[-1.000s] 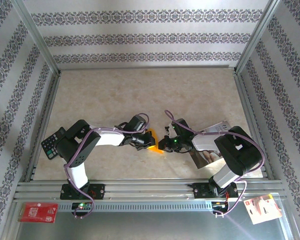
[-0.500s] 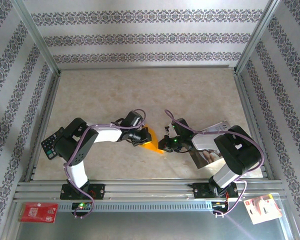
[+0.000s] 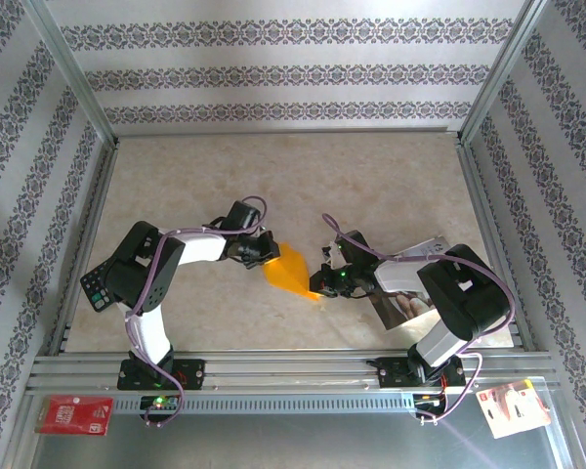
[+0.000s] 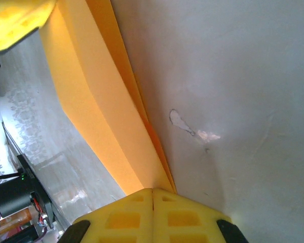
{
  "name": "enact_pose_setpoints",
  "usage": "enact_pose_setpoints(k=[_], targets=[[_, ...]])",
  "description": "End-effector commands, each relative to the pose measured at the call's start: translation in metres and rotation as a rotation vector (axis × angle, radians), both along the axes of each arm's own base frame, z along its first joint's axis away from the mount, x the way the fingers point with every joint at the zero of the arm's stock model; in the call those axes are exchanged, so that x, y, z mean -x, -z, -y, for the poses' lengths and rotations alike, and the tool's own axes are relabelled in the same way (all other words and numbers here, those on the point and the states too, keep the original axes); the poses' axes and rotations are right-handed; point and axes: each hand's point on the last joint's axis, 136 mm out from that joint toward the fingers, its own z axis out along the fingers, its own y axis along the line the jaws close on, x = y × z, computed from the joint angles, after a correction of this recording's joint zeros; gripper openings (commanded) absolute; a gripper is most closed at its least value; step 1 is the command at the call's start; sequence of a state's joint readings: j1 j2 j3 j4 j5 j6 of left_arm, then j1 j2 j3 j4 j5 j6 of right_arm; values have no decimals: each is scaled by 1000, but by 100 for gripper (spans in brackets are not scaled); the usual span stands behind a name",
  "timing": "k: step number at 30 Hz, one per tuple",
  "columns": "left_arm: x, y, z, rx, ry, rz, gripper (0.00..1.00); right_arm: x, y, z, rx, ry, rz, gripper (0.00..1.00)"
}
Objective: Fold a paper plane with a square sheet of paper (pick it up from the middle)
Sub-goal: Fourth fold the wing at the center of the table.
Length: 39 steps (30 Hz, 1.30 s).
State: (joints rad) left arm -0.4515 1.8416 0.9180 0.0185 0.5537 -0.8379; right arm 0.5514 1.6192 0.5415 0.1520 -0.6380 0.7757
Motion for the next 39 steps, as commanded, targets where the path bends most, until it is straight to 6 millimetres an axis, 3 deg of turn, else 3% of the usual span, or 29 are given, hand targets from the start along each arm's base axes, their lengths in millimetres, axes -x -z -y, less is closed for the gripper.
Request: enact_pose_setpoints(k=[1,5,9,12,15,20,24,30,39], targets=[[-6,9,-14,-50,-4,-7,0,33,61,52,278,49,-146,0],[-15,9,-25,-57,-24,-5,2,33,61,52,276,50,-145,0],[-24,-23,-27,-28,-35,71,6,32,60,52,273,47,-147,0],[-15,-49,-10,25,-11,112,11,31,59,51,271,48,-143,0],[6,-59,14,67,31,123,13,31,59,52,273,47,-145,0],[46,-51,59,127,116,81,13,30,59,51,271,44,-141,0],[60,-35,74,129,146,48,13,29,59,51,272,47,-142,0],[64,-10,73,92,149,2,13,29,58,51,272,45,-140,0],[68,8,63,21,151,-32,13,30,59,52,277,46,-147,0]])
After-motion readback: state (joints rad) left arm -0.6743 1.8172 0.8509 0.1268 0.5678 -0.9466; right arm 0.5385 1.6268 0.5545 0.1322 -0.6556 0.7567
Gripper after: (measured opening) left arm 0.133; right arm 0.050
